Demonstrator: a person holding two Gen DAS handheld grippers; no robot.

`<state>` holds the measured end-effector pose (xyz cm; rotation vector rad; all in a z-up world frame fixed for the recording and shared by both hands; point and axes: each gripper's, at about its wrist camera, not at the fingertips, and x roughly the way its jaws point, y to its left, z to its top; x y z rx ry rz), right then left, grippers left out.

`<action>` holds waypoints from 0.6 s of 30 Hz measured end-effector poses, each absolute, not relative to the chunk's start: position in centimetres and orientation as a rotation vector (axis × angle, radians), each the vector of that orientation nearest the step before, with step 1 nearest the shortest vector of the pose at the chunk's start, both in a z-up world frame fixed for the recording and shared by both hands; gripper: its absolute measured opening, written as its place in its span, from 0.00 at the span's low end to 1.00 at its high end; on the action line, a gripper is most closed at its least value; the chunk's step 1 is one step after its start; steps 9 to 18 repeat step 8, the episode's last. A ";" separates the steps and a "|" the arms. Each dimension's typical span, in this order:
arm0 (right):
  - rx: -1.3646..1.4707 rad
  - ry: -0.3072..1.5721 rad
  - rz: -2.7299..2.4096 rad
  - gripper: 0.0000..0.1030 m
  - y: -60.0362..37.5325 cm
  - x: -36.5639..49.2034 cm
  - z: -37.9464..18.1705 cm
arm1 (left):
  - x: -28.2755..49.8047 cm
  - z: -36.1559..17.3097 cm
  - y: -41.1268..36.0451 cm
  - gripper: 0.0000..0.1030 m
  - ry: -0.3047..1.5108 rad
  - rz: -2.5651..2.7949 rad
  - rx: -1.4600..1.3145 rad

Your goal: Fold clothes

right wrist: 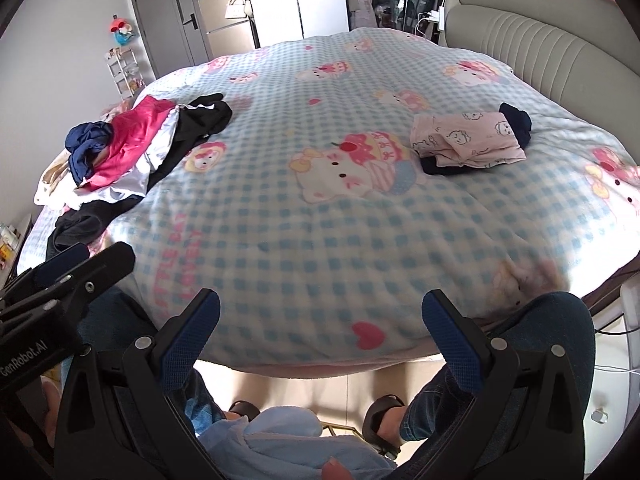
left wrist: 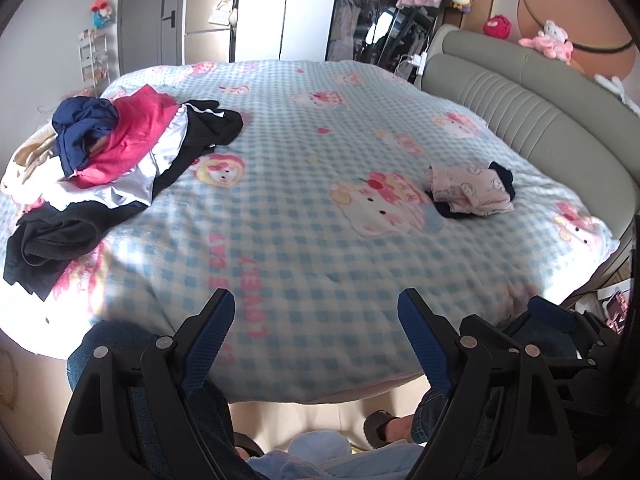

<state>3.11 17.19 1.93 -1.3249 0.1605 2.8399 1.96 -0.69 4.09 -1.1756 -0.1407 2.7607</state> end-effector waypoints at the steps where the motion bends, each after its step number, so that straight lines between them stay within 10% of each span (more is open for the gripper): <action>1: -1.327 0.153 2.838 0.99 17.2 3.1 1.8 | 2.0 4.0 -0.5 0.83 -0.135 2.757 -1.176; 18: -1.341 0.160 2.835 0.99 16.9 3.2 1.5 | 1.7 3.9 -0.1 0.83 -0.131 2.732 -1.169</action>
